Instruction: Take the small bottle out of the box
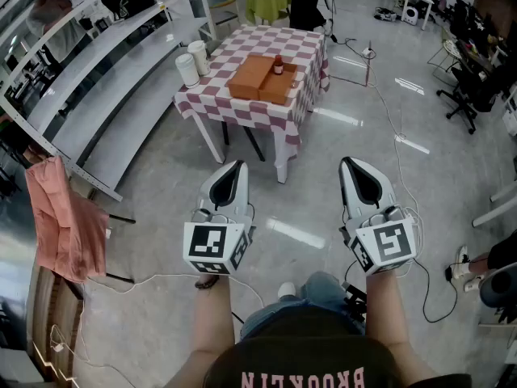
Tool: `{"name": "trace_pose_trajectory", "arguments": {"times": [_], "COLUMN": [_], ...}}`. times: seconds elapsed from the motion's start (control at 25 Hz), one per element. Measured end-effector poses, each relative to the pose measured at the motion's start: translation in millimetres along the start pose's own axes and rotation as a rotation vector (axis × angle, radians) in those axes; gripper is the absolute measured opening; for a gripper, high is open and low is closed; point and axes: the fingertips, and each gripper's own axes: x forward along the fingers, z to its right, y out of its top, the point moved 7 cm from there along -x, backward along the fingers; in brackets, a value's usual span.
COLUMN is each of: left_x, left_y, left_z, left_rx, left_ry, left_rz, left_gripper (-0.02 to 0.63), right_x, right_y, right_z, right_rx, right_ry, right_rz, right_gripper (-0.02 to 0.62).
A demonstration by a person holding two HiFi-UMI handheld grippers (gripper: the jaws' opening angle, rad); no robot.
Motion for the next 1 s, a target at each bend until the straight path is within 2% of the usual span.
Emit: {"name": "trace_pose_trajectory", "arguments": {"times": [0.24, 0.52, 0.68, 0.8, 1.0], "left_x": [4, 43, 84, 123, 197], "left_y": [-3, -7, -11, -18, -22], "left_z": [-1, 5, 2, -2, -6], "left_rx": [0.005, -0.005, -0.014, -0.053, -0.076], "left_ry": [-0.008, -0.009, 0.002, 0.008, 0.035], "left_rz": [-0.006, -0.004, 0.002, 0.019, -0.003], "left_gripper": [-0.002, -0.002, -0.002, -0.002, 0.0], "right_x": [2, 22, 49, 74, 125], "right_y": [-4, -18, -28, -37, -49], "right_z": [0, 36, 70, 100, 159], "right_rx": [-0.004, 0.059, 0.076, 0.084, 0.095], "right_ry": [-0.001, 0.014, 0.017, 0.026, 0.046], "right_rz": [-0.014, 0.0, 0.016, 0.027, 0.036], "right_gripper": [-0.002, 0.0, 0.0, 0.0, 0.0]}}
